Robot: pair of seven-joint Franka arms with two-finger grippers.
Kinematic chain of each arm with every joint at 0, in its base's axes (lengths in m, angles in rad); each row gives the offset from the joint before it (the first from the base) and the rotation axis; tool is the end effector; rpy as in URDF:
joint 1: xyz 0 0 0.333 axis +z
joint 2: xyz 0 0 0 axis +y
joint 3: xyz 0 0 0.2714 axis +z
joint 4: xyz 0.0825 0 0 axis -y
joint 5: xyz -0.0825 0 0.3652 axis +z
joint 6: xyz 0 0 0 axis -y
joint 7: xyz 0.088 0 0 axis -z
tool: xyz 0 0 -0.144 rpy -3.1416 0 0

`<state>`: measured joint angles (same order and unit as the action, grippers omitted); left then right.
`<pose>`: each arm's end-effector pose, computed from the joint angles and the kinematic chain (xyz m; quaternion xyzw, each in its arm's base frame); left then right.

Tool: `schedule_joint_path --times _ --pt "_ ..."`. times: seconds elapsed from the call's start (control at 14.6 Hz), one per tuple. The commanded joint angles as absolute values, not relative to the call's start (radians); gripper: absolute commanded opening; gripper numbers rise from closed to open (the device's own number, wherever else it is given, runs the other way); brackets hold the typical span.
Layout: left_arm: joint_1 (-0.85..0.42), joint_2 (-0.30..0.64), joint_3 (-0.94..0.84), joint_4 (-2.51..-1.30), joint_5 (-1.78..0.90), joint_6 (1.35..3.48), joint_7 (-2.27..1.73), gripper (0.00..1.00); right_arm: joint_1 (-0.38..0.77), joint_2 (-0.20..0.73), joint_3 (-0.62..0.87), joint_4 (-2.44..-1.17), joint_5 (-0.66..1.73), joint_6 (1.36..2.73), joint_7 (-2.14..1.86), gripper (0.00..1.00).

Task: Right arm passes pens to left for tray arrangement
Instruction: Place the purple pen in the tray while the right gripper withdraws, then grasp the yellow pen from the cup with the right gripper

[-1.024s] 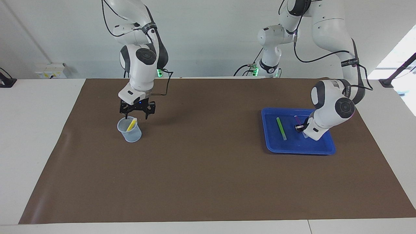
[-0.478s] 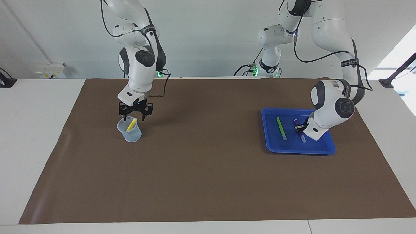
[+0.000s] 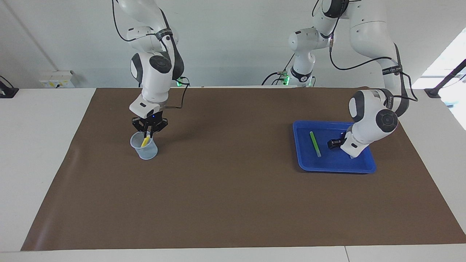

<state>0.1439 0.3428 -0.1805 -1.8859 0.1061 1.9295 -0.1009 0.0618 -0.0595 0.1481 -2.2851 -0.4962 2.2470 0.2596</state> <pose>0.5508 -0.0090 0.2421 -0.9892 -0.0068 0.1441 0.0258 0.4961 0.0775 0.3152 0.9720 0.1275 0.0550 0.1898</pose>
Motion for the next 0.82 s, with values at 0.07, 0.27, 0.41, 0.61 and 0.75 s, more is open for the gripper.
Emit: schedule_joint_path --times 0.07,0.27,0.41,0.61,0.75 --pt "0.152 0.334 -0.183 -1.904 0.120 1.954 -0.092 0.70 0.055 -0.075 0.147 -2.286 -0.517 2.255 0.244 0.00" --pt "0.152 0.334 -0.183 -1.904 0.120 1.954 -0.092 0.70 0.057 -0.110 0.141 -2.240 -0.509 2.188 0.229 0.00" --pt "0.152 0.334 -0.184 -1.891 0.115 1.939 -0.092 0.70 0.057 -0.155 0.144 -2.214 -0.500 2.125 0.203 0.00" --pt "0.153 0.284 -0.186 -1.846 0.020 1.844 -0.094 0.71 0.057 -0.209 0.143 -2.125 -0.355 2.002 0.129 0.00" --pt "0.155 0.230 -0.178 -1.790 -0.104 1.737 -0.109 0.77 0.057 -0.201 0.146 -2.028 -0.278 1.915 0.127 0.00"
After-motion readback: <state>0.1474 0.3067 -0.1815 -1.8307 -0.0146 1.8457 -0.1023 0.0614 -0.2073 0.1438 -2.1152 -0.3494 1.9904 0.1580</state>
